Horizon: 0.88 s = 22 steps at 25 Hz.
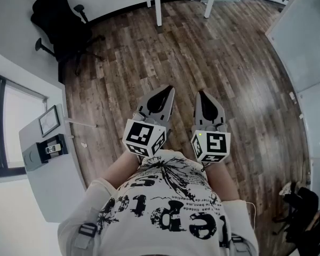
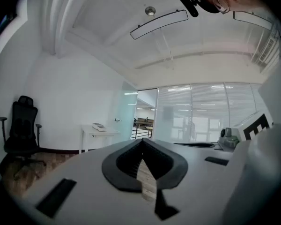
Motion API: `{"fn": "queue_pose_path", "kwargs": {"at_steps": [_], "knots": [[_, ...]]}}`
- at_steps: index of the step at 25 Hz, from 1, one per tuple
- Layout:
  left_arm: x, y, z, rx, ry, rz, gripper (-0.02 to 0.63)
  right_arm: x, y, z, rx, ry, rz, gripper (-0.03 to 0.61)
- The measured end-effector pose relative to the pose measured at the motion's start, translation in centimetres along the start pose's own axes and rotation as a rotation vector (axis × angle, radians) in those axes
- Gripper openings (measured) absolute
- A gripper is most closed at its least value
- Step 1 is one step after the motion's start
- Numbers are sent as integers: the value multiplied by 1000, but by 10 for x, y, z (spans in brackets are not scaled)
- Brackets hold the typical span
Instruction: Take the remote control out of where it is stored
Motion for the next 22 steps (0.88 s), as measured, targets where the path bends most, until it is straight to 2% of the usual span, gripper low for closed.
{"fn": "queue_pose_path", "kwargs": {"at_steps": [10, 15, 19, 22], "knots": [[-4, 0, -16, -11, 12, -37, 6, 11, 0, -13, -5, -12, -45, -3], [-5, -5, -23, -17, 10, -30, 6, 17, -3, -15, -15, -20, -48, -3], [-6, -4, -29, -21, 20, -58, 7, 22, -7, -21, -44, -24, -48, -3], [-10, -5, -35, -32, 16, -51, 6, 24, -9, -26, -59, -25, -56, -3]]}}
Point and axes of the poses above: the fingertips, and each gripper's own axes: z backward along the fingers, x to its right, y out of its top, the point moved 5 cm from there along z, backward along the fingers, and after that the axes turned 6 degrees about -y, right-handed, at the moved point
